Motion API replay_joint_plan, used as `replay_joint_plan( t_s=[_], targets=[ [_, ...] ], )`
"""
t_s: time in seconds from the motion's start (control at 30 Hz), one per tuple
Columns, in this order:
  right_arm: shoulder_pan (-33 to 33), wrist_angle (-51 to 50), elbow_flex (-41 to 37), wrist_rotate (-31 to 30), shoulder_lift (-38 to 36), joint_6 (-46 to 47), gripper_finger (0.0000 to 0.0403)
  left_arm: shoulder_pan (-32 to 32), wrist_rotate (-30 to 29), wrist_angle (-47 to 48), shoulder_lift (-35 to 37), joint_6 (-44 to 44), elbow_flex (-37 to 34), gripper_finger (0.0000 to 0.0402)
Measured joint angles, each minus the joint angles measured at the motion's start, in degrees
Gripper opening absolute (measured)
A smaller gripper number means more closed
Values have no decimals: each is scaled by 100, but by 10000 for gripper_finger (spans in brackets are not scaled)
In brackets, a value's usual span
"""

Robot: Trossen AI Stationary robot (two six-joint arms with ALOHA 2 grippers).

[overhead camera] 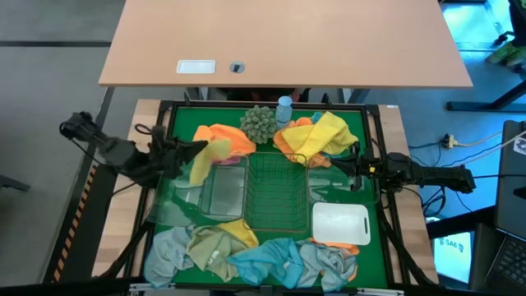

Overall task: Sort microfiber towel by color & place in baskets
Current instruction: Put the bottom left yellow microfiber cloth into the middle transparent bin

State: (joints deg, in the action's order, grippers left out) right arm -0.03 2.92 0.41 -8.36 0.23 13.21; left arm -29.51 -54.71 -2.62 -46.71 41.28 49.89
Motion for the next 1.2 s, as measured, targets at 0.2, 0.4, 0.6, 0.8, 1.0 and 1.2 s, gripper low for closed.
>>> replay_joint_plan(
  t_s=[0.2,0.4,0.6,0.8,1.0,1.2],
  targets=[
    [0,0,0,0,0,0,17,364,711,-930,-392,-641,0,0],
    [-1,0,2,0,0,-2,17,487,791,-699,-472,-616,0,0],
    [1,-2,1,0,0,1,17,442,759,403,-471,-1,0,0],
    [2,-1,2,0,1,-1,17,430,1001,2092,-472,1416,0,0],
    [1,-2,2,0,2,0,17,432,1683,3475,-503,2567,0,0],
    [-1,1,0,0,2,1,17,437,2122,3651,-903,2755,-2,0]
  ],
)
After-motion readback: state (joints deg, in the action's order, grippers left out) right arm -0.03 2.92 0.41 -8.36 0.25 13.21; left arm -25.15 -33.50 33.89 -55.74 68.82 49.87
